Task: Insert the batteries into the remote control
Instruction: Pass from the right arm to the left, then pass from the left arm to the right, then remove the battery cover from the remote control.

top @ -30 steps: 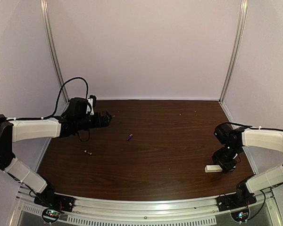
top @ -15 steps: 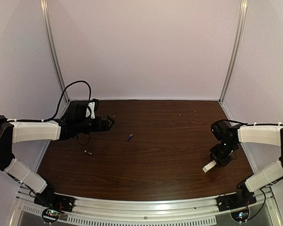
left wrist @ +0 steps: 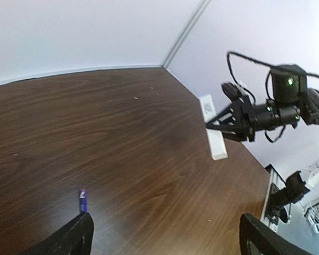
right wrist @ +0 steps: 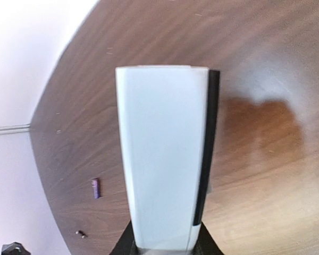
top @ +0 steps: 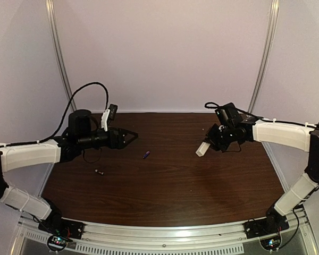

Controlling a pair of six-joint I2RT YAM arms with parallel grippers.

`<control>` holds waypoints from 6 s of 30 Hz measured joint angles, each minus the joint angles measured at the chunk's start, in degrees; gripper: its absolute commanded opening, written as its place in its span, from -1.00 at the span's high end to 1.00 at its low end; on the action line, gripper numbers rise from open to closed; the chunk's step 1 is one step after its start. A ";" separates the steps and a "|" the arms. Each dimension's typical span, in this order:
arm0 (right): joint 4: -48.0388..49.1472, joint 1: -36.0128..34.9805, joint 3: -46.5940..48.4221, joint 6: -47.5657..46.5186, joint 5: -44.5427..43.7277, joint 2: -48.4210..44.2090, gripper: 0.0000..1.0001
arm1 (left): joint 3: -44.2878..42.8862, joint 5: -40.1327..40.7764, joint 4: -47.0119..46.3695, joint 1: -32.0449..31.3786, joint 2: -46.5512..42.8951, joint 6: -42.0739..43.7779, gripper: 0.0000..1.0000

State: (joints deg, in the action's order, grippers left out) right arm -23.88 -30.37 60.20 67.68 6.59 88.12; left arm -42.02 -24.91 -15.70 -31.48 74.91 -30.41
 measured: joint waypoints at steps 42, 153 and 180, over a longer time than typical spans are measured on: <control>25.90 -17.20 3.39 -18.10 -1.22 -4.55 0.17 | -32.57 13.20 15.45 -22.80 24.15 4.17 0.31; 5.53 -23.71 0.13 -79.28 30.47 -19.56 0.35 | -24.26 -22.01 39.21 -18.82 12.15 53.68 0.84; 18.14 -23.78 -7.06 -78.34 16.90 -27.76 0.96 | -12.63 -9.51 13.00 -8.66 -1.70 12.57 -0.95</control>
State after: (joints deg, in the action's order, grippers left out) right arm -5.74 -54.15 53.15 -10.66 23.49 60.36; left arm -54.65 -34.41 -2.70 -40.14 73.21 -17.85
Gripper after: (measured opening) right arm 0.312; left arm 0.975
